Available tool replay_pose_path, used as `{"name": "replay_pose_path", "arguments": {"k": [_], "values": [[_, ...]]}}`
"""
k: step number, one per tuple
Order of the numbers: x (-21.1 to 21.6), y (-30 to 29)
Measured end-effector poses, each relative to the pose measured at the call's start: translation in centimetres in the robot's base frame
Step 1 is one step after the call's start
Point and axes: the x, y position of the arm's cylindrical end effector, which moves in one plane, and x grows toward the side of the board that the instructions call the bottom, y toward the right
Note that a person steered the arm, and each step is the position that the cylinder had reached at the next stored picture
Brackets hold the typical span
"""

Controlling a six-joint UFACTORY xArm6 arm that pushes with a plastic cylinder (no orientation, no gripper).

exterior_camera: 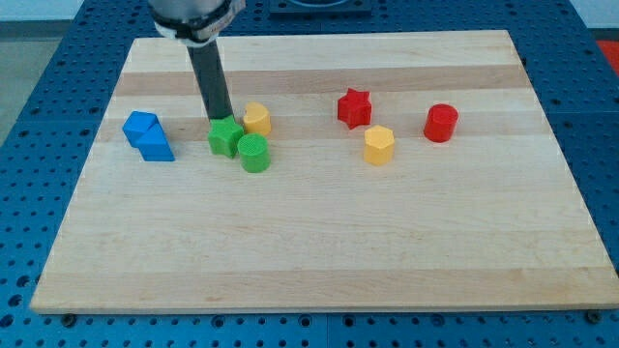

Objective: Push the yellow heart into the green blocks

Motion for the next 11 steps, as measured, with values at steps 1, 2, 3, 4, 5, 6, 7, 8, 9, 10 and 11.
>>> {"name": "replay_pose_path", "arguments": {"k": [1,2,3,4,5,6,7,8,9,10,11], "values": [[0.0,0.0],[-5.0,-0.3],[-4.4,4.2],[-3.0,6.1],[-1.0,6.9],[0.9,6.9],[1.0,6.3],[1.0,4.8],[1.0,3.6],[0.1,6.0],[-0.2,13.1]]}}
